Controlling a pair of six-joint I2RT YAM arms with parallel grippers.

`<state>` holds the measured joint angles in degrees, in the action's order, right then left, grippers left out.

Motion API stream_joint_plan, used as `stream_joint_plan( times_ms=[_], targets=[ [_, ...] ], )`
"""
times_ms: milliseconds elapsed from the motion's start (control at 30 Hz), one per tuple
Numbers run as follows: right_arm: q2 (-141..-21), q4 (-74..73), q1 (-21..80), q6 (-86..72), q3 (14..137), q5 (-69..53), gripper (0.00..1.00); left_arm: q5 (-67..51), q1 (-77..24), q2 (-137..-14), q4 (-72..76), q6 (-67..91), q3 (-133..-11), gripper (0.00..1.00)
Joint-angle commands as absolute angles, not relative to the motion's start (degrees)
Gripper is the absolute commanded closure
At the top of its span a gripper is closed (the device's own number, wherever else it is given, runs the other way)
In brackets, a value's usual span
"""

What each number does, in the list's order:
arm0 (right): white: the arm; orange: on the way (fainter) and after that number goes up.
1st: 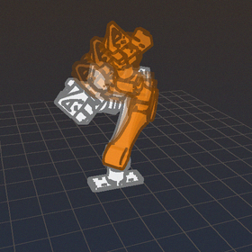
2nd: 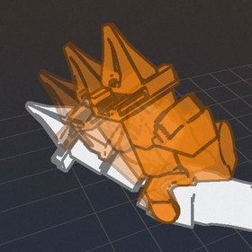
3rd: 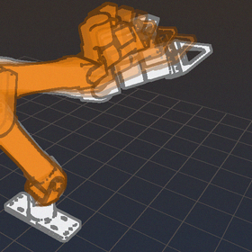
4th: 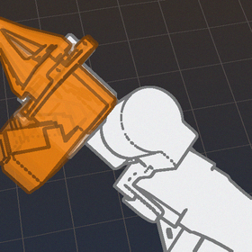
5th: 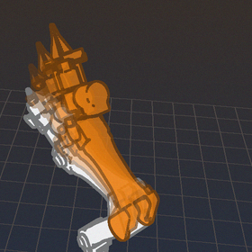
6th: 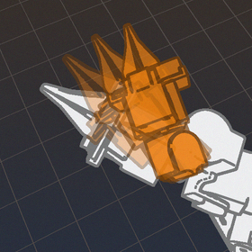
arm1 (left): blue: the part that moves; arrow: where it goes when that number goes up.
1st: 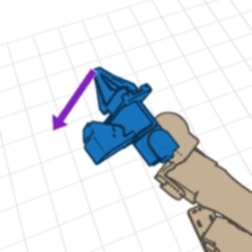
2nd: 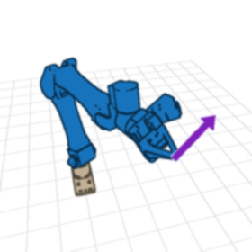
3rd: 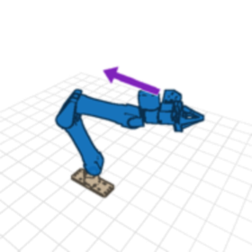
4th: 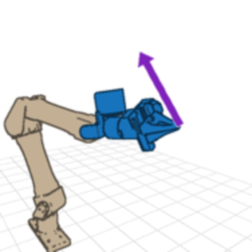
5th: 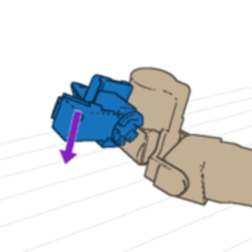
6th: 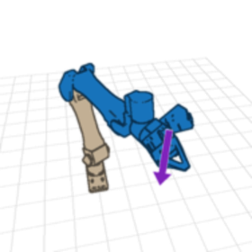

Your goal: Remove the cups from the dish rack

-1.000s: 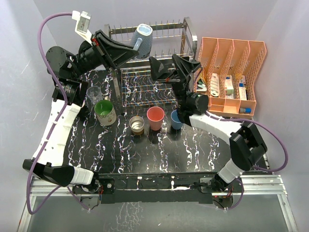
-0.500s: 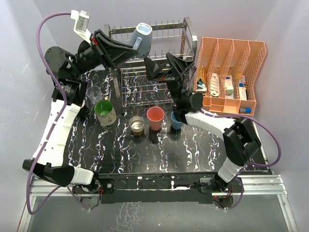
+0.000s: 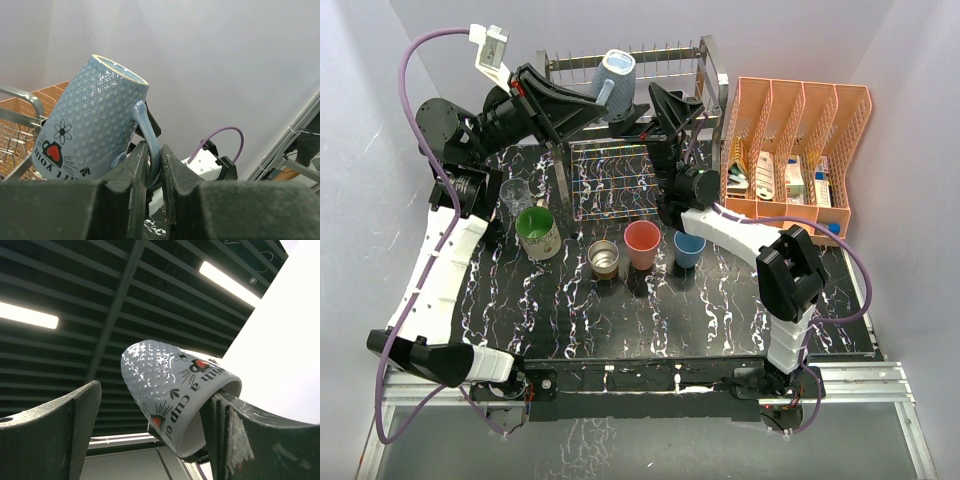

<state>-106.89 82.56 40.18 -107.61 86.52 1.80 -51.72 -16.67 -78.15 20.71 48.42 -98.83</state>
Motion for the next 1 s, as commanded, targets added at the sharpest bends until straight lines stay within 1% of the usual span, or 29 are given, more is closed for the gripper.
stream_joint_plan(
  times_ms=[0, 133, 233, 333, 400, 500, 600, 633, 700, 733, 767, 867, 933, 967],
  targets=[
    [-105.4, 89.6, 40.6, -107.3, 88.1, 3.8, 0.25, -50.9, -16.8, -75.0, 25.3, 47.8, -96.7, 1.0],
    [-104.5, 91.4, 40.5, -107.1, 86.2, 4.5, 0.43, -49.7, -16.8, -74.4, 25.4, 46.2, -94.1, 1.0],
    [-104.0, 91.5, 40.5, -106.9, 85.8, 3.9, 0.51, -49.2, -16.8, -74.5, 25.3, 44.8, -92.6, 1.0],
    [-102.6, 91.6, 40.4, -106.7, 83.9, 3.5, 0.55, -48.6, -16.8, -74.6, 25.2, 43.5, -91.4, 1.0],
    [-101.5, 91.5, 40.1, -106.6, 81.9, 3.4, 0.61, -47.9, -16.8, -74.5, 24.9, 42.6, -90.9, 1.0],
    [-98.9, 91.2, 39.8, -106.3, 78.2, 3.3, 0.77, -47.0, -16.8, -74.2, 23.3, 40.5, -90.4, 1.0],
    [-96.6, 90.8, 39.1, -106.1, 74.6, 3.0, 0.9, -44.7, -16.8, -73.7, 18.1, 35.2, -90.0, 1.0],
    [-95.8, 90.5, 38.7, -106.1, 73.4, 2.8, 0.92, -43.8, -16.8, -73.5, 16.0, 32.9, -90.0, 1.0],
    [-94.2, 90.0, 38.1, -105.9, 70.7, 2.4, 0.92, -41.8, -16.8, -73.0, 11.0, 27.8, -90.0, 1.0],
    [-93.4, 89.7, 37.7, -105.7, 69.4, 2.0, 0.92, -40.9, -16.7, -72.8, 8.4, 25.4, -90.2, 0.94],
    [-92.4, 89.3, 37.2, -105.5, 67.9, 1.1, 0.92, -40.4, -16.7, -72.6, 5.9, 23.3, -90.3, 0.81],
    [-88.0, 85.8, 34.6, -104.5, 62.4, -1.9, 0.92, -39.6, -16.8, -71.4, -2.6, 15.3, -90.2, 0.44],
    [-83.6, 81.5, 32.8, -102.5, 57.7, -3.3, 0.92, -38.7, -16.7, -70.4, -8.0, 10.3, -89.6, 0.26],
    [-81.3, 77.5, 31.7, -100.9, 55.7, -4.6, 0.92, -37.9, -16.7, -69.9, -11.1, 7.6, -89.4, 0.19]
  ],
)
